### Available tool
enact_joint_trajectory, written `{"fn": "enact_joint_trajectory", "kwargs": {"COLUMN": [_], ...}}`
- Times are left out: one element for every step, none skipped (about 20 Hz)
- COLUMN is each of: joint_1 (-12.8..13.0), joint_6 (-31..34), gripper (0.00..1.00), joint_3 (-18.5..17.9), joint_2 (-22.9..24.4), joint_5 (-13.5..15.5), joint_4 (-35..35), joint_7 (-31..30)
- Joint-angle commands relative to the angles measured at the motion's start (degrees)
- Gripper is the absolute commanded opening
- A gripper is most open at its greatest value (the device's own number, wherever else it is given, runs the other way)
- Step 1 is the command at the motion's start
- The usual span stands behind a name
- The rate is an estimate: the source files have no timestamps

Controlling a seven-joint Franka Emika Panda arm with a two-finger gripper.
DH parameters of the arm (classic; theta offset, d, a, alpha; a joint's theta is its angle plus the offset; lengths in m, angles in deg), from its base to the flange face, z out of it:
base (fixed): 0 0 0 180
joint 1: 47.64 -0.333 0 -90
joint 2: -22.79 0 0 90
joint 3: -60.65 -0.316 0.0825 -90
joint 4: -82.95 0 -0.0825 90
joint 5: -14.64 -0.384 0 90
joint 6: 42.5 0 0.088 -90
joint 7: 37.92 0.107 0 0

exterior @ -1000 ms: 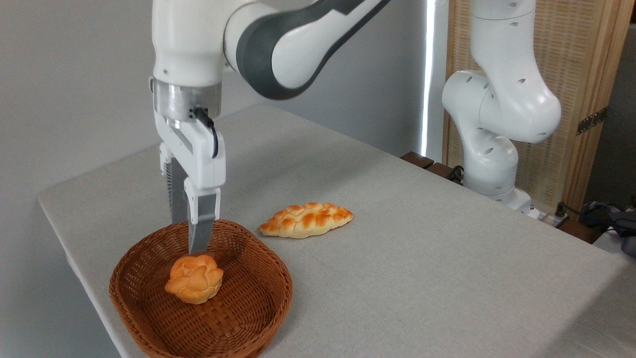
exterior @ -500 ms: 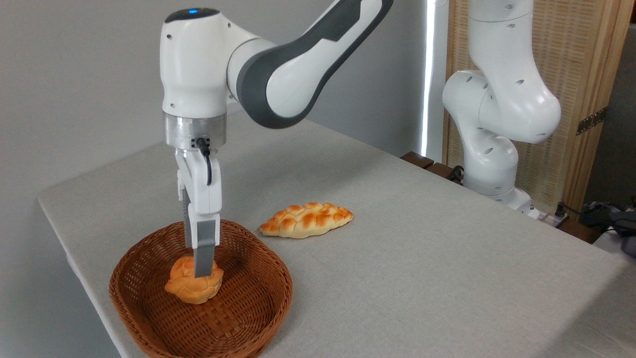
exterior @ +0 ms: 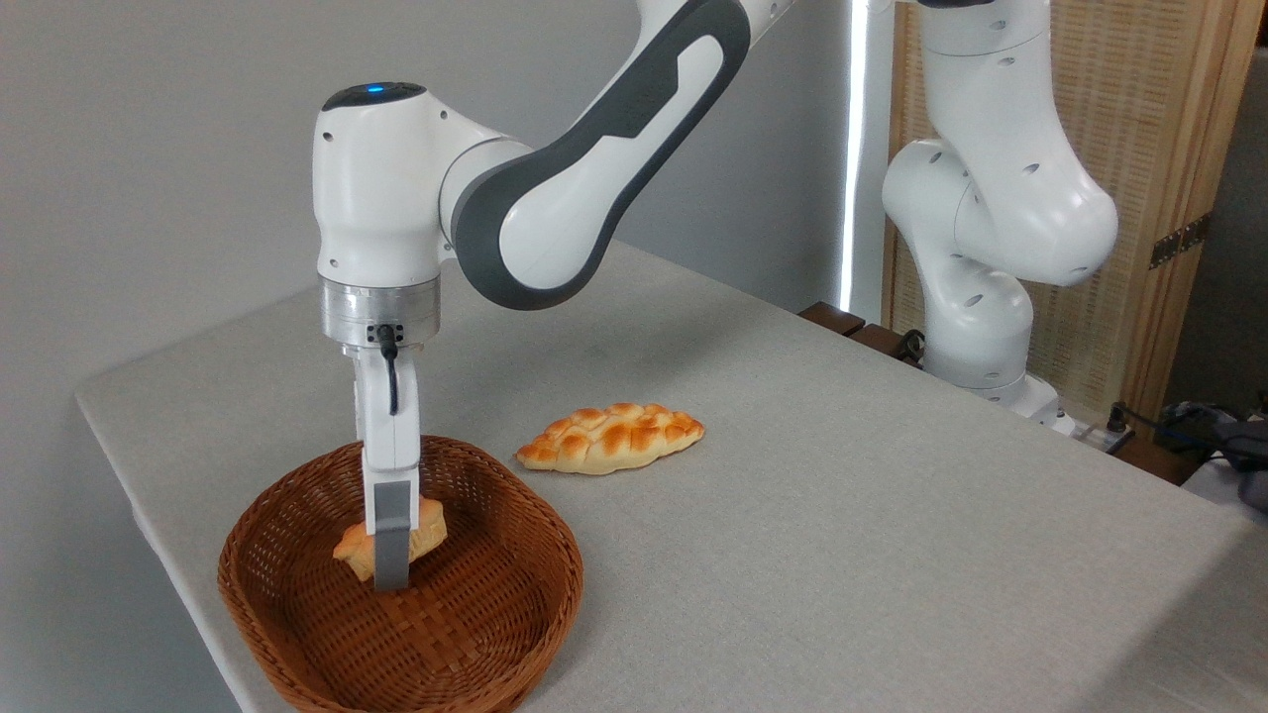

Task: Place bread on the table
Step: 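Lower the gripper onto the orange bun and close on it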

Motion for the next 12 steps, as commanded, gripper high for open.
{"fn": "enact_joint_trajectory", "kwargs": {"joint_1": [-0.10,-0.10,-0.10,-0.10,-0.10,-0.10,-0.10,-0.10,-0.10,-0.10,-0.10,-0.10], "joint_6": [-0.87,-0.87,-0.87,-0.87,-0.87,-0.78,-0.78,-0.78,-0.78,-0.78,-0.78,-0.78], "gripper": [0.63,0.54,0.47,0.41,0.37,0.37,0.37,0.37,0.37,0.37,0.37,0.37], "joint_3": [0.02,0.11,0.46,0.55,0.55,0.55,0.55,0.64,0.64,0.64,0.64,0.64], "joint_2": [-0.34,-0.34,-0.34,-0.34,-0.34,-0.34,-0.34,-0.34,-0.34,-0.34,-0.34,-0.34], "joint_5": [-1.02,-1.02,-1.02,-1.02,-1.02,-1.02,-1.02,-1.02,-1.02,-1.02,-1.02,-1.02], "joint_4": [-0.02,-0.02,-0.02,-0.02,-0.02,-0.02,-0.02,-0.02,-0.02,-0.02,-0.02,-0.02], "joint_7": [0.43,0.35,0.35,0.35,0.35,0.35,0.35,0.35,0.35,0.35,0.35,0.35]}}
